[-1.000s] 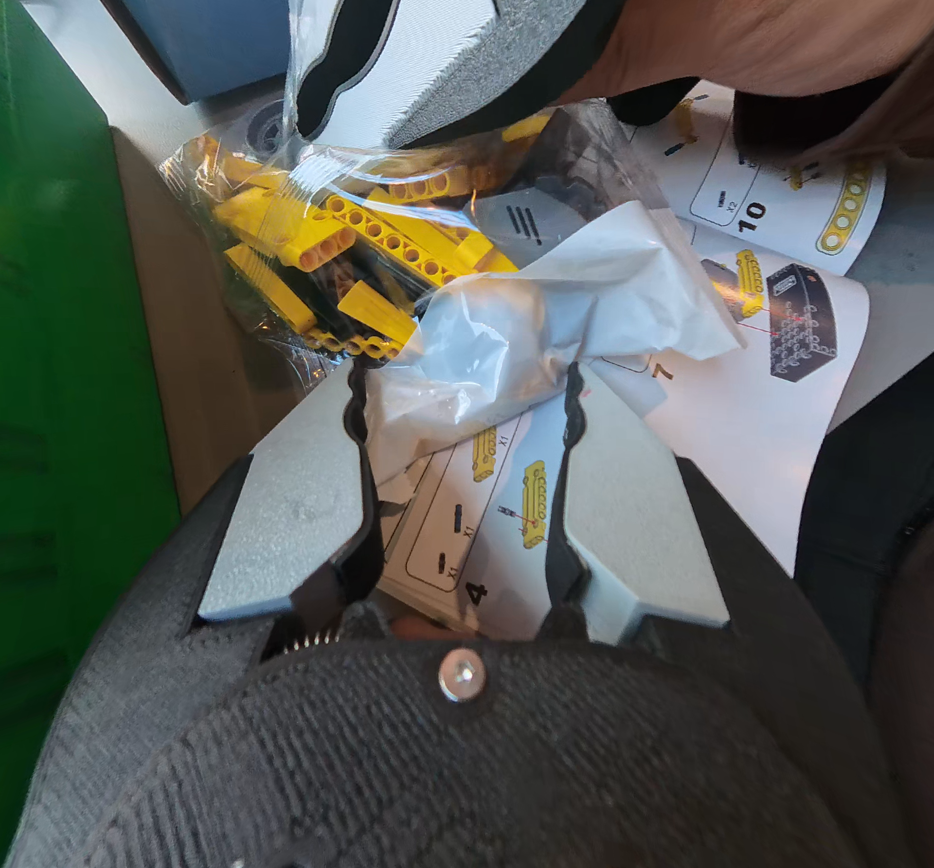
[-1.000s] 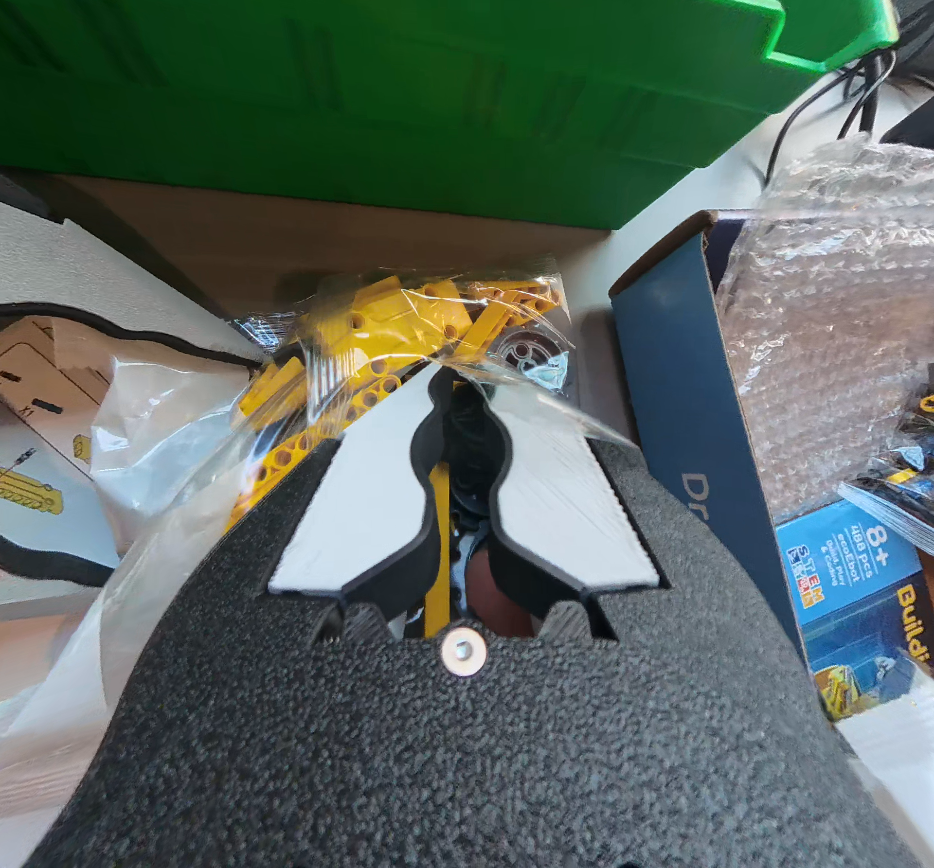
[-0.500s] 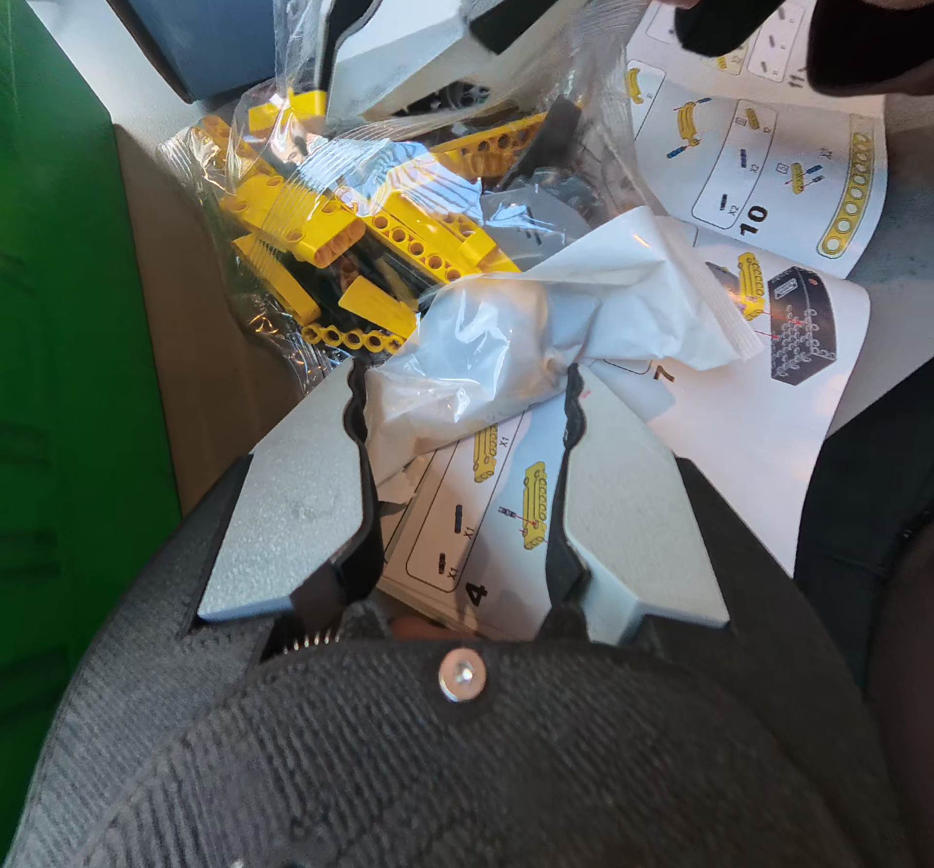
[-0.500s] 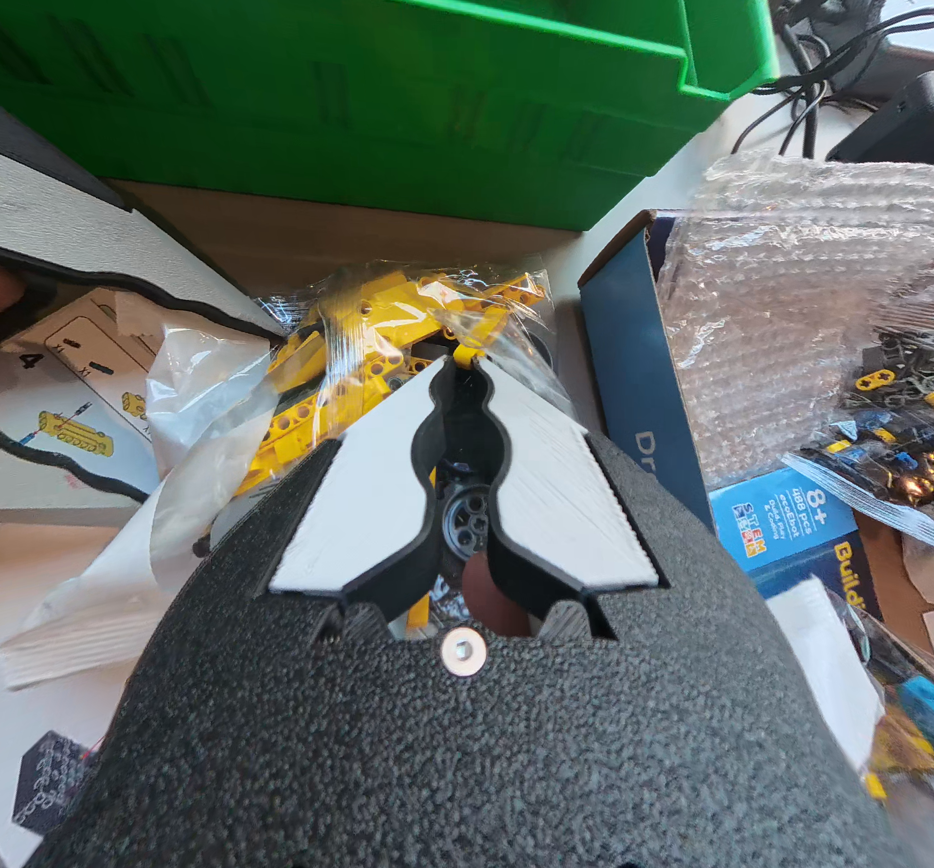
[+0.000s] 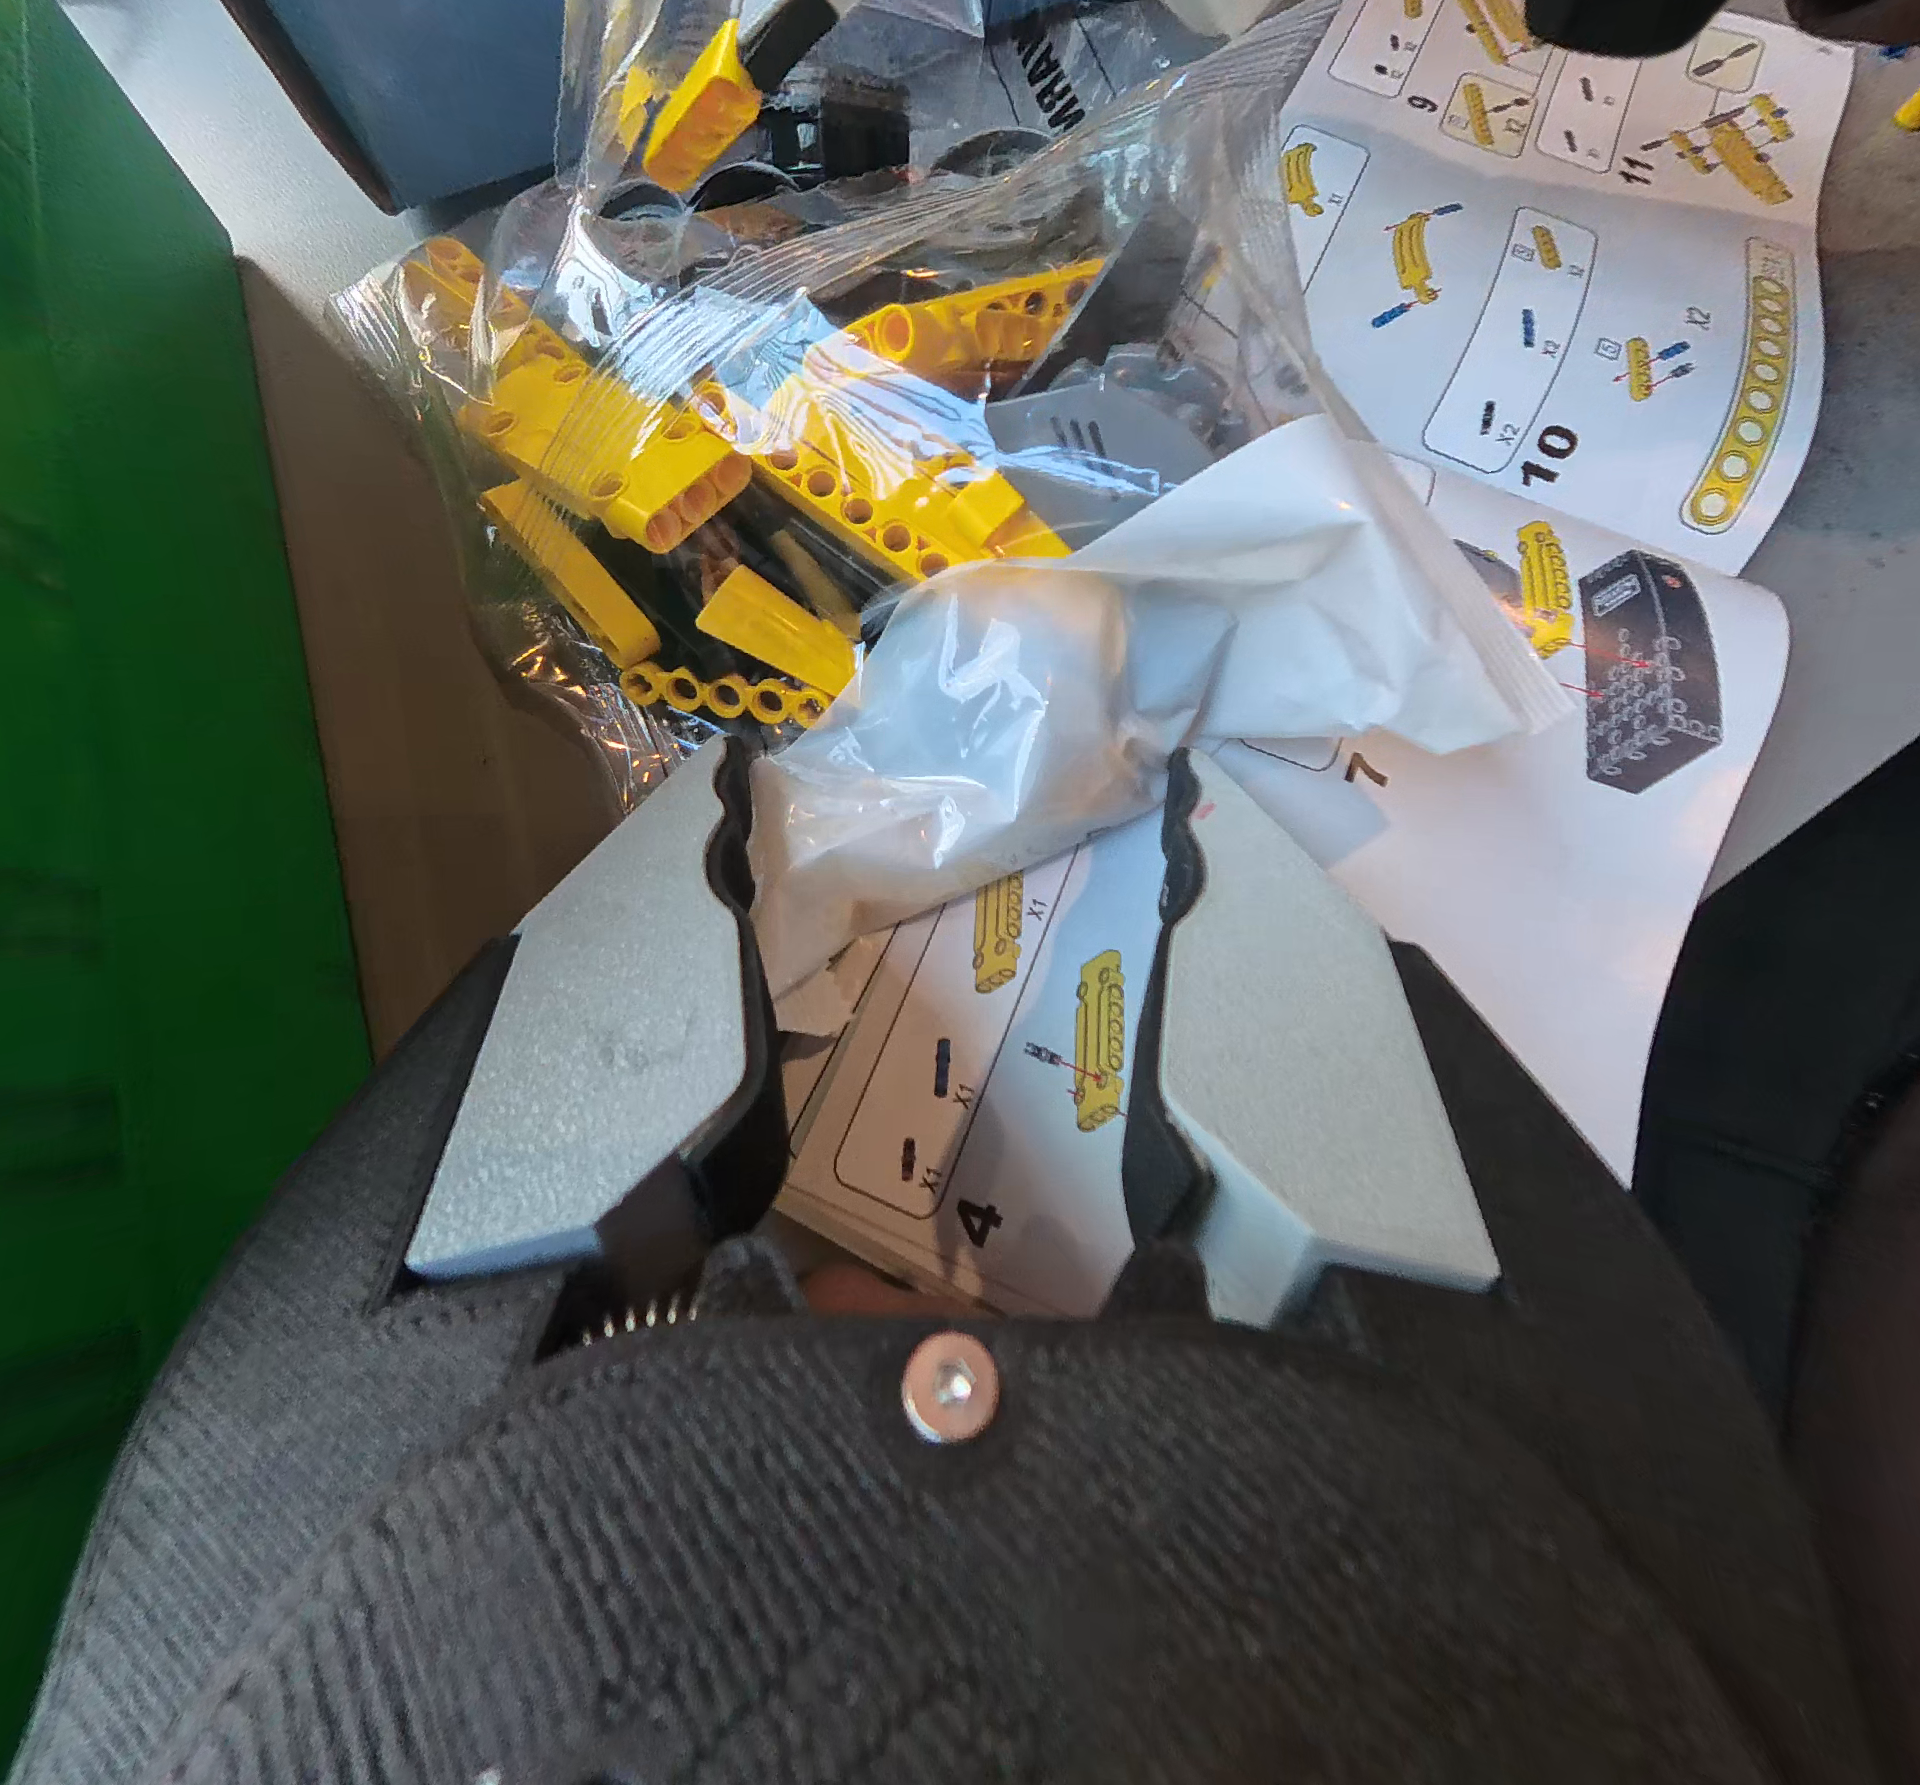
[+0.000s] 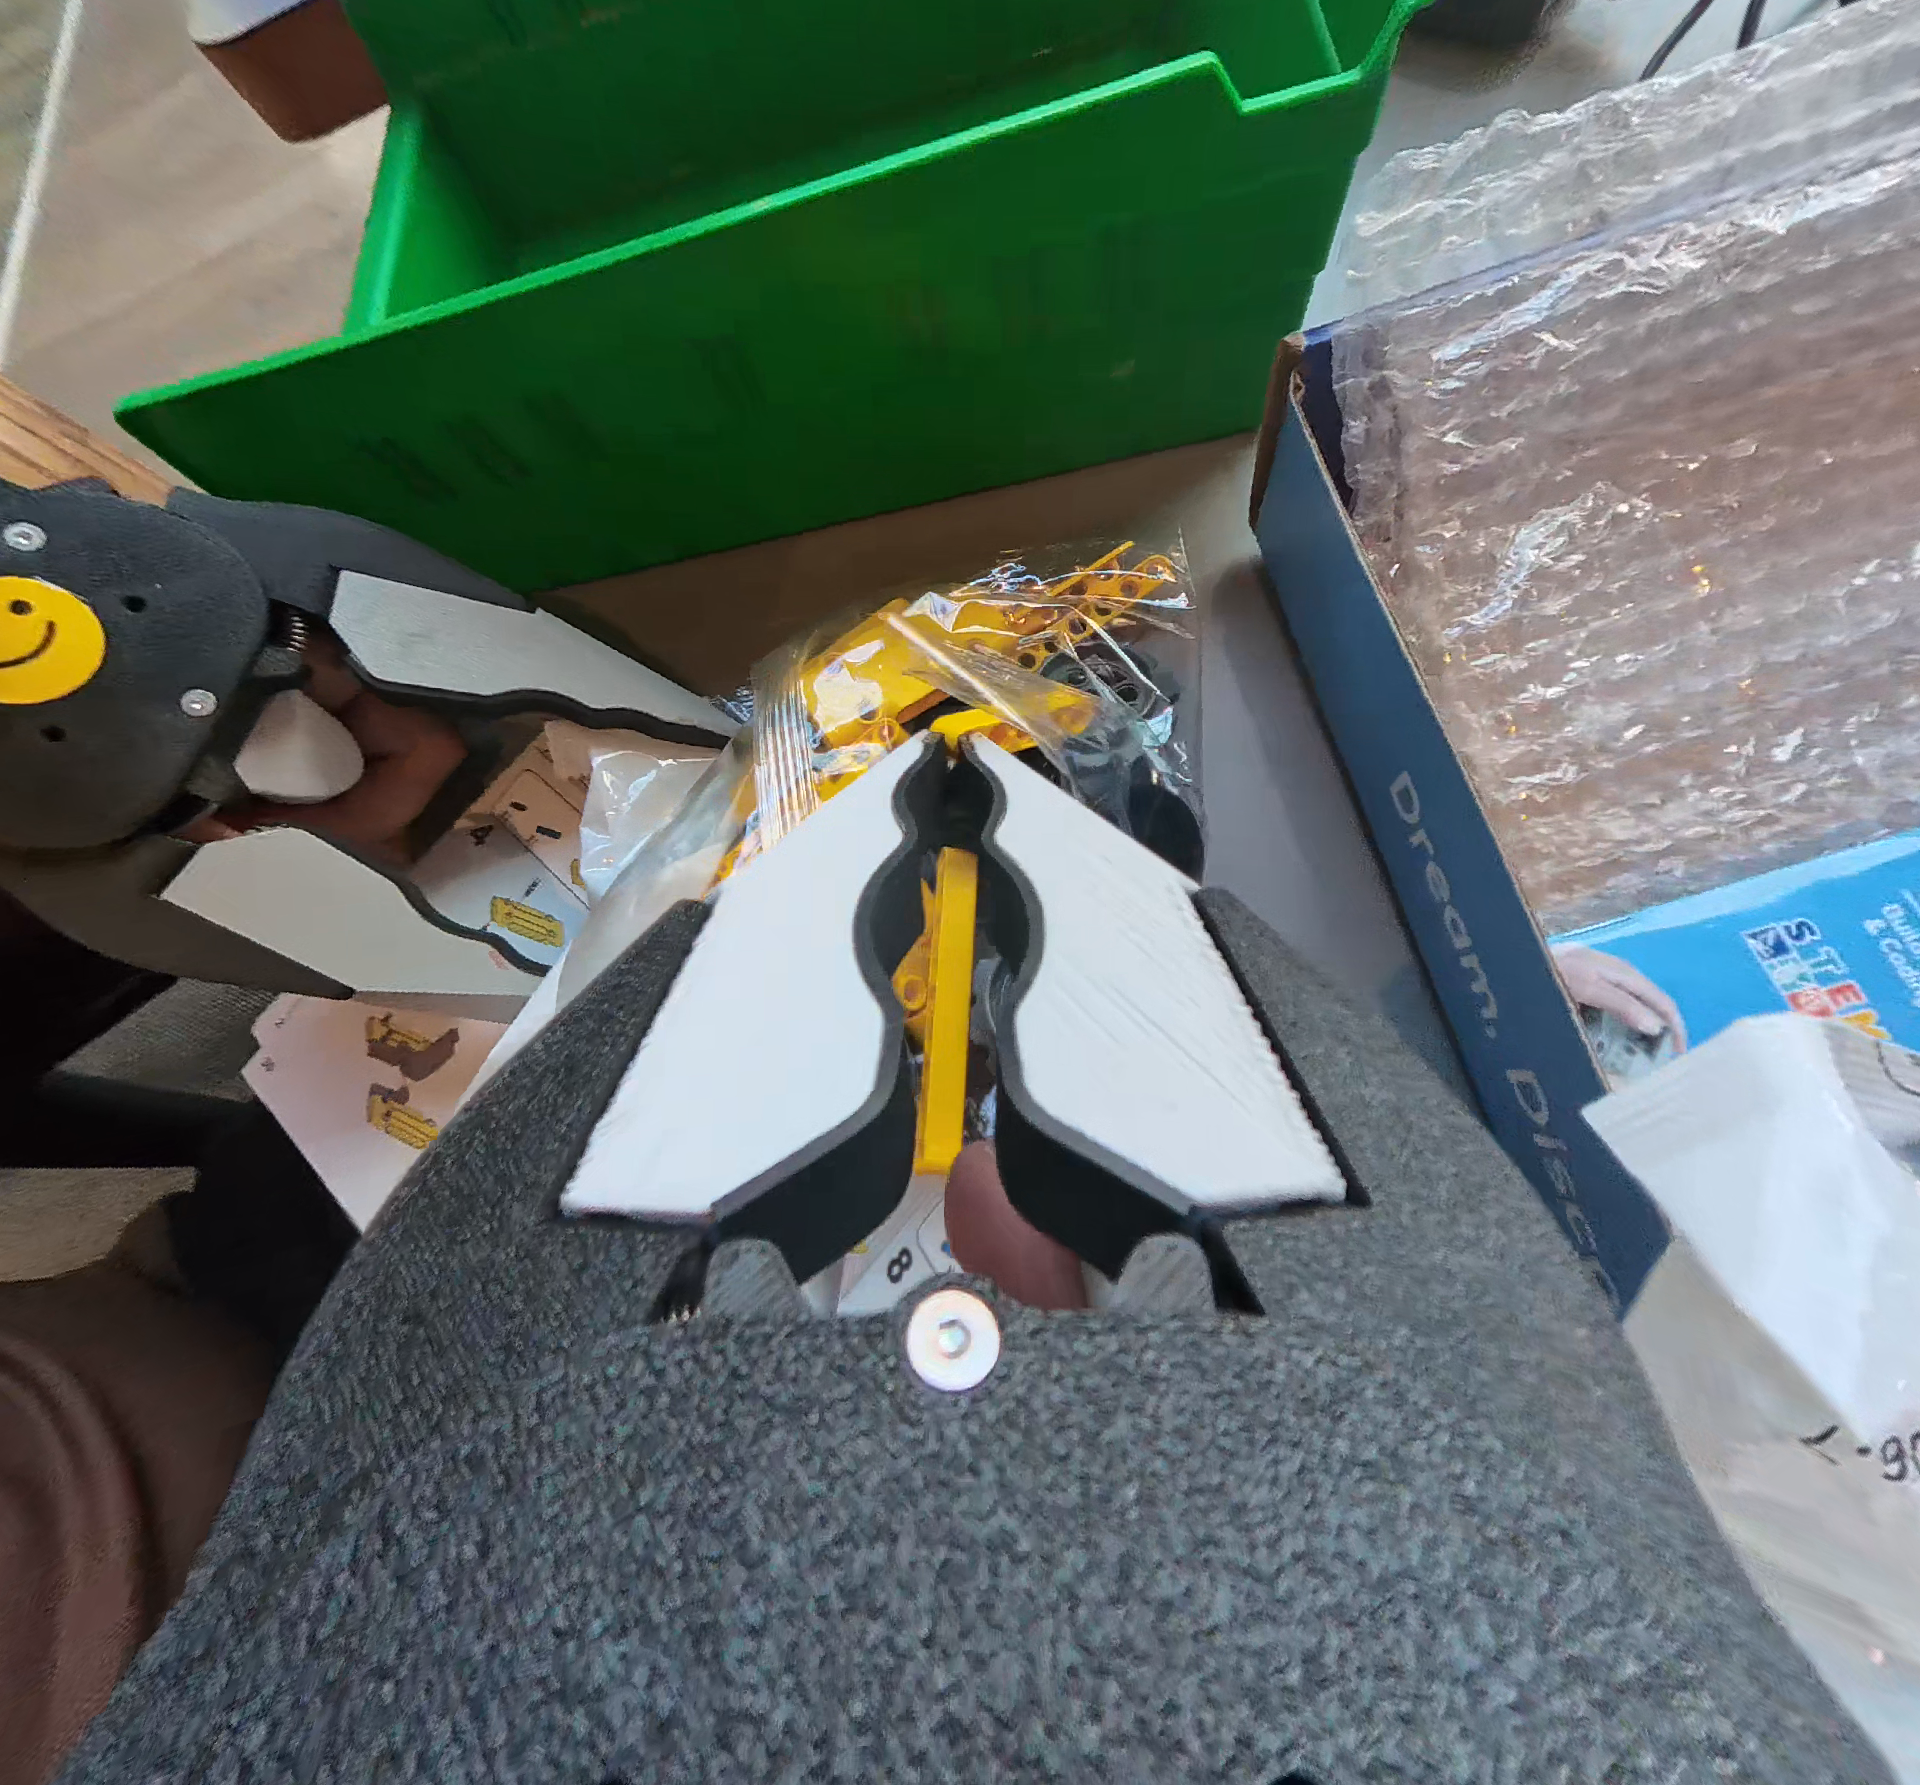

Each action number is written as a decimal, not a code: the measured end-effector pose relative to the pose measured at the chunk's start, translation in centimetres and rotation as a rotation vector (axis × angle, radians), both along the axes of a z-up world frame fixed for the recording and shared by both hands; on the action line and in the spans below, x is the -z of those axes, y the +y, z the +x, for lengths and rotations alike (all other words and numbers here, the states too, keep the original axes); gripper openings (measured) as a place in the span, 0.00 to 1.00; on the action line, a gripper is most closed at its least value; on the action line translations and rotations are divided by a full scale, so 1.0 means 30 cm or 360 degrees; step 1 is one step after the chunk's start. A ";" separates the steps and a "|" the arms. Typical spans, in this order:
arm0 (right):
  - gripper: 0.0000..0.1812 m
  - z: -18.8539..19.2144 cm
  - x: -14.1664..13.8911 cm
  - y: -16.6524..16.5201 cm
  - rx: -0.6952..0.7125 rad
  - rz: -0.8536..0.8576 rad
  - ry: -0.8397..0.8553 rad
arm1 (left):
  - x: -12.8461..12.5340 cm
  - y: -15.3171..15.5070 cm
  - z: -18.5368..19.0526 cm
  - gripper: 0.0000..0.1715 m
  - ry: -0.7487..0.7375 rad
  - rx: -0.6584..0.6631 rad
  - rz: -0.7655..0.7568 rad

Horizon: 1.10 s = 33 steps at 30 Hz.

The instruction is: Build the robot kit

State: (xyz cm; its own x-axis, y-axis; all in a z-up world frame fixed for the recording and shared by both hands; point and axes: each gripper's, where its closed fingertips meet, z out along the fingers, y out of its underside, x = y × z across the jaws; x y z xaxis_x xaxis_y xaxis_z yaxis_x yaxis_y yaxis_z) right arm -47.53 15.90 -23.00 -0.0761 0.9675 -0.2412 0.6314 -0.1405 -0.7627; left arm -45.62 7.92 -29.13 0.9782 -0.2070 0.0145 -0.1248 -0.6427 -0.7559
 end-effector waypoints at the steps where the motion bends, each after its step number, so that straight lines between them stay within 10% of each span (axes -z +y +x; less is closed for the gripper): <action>1: 0.01 0.001 0.000 0.001 0.0005 -0.0019 0.0002 | 0.000 0.000 0.000 0.45 0.0000 0.0000 0.0000; 23: 0.01 0.181 -0.141 -0.080 -0.0102 -0.0412 0.0164 | 0.000 0.000 0.000 0.45 -0.0001 0.0003 0.0003; 33: 0.01 0.582 -0.272 0.008 0.0091 -0.0054 0.0193 | 0.000 0.000 0.000 0.45 -0.0002 0.0001 0.0003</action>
State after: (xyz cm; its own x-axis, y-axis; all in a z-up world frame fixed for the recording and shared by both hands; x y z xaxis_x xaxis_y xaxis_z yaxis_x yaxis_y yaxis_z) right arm -30.06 16.14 -14.84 -0.0518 0.9625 -0.2663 0.5249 -0.2006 -0.8272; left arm -45.62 7.93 -29.12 0.9781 -0.2076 0.0153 -0.1242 -0.6411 -0.7574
